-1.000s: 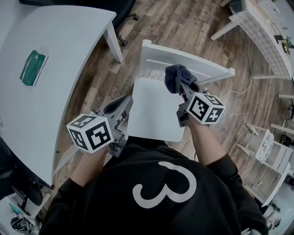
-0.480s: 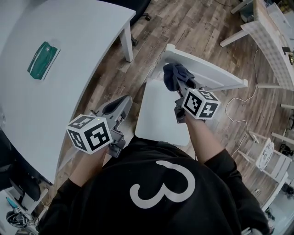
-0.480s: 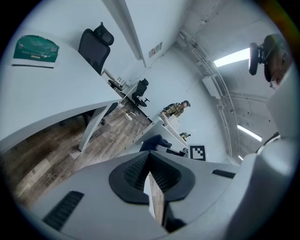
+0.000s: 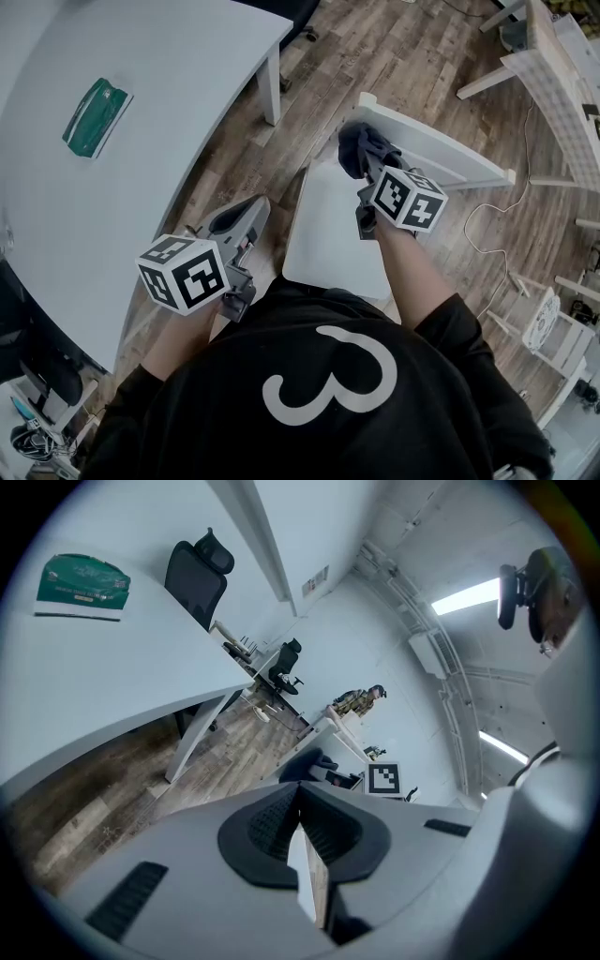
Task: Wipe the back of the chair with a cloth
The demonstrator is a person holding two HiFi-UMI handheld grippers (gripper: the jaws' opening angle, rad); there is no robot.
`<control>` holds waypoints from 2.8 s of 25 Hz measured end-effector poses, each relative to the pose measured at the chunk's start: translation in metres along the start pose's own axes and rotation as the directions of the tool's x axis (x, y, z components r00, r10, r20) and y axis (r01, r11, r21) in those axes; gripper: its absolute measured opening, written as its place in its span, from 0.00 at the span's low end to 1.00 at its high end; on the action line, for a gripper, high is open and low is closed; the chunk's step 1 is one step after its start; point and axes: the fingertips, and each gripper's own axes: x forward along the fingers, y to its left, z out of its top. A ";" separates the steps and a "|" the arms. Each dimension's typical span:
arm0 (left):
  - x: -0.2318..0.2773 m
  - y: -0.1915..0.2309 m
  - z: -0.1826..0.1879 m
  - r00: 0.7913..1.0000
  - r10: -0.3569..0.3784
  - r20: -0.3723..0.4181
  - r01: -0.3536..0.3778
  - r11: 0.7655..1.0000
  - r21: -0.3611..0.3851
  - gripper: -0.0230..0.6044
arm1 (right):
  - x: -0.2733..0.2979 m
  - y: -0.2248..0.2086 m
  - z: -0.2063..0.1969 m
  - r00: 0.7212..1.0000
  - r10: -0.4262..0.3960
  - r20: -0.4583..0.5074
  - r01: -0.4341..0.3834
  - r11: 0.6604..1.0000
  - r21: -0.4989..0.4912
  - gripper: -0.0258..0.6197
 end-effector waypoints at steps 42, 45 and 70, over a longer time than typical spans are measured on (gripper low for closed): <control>0.050 -0.083 -0.051 0.998 0.015 -0.064 -0.012 0.999 0.049 0.06 | -0.070 -0.116 0.000 0.997 -0.056 0.056 0.048 0.990 0.133 0.12; 0.058 -0.095 -0.059 0.998 0.020 -0.066 -0.016 0.998 0.053 0.06 | -0.077 -0.130 0.000 0.997 -0.053 0.058 0.045 0.990 0.136 0.12; 0.106 -0.171 -0.094 0.997 0.028 -0.078 -0.021 0.996 0.091 0.06 | -0.134 -0.227 -0.003 0.995 -0.048 0.090 0.027 0.975 0.219 0.12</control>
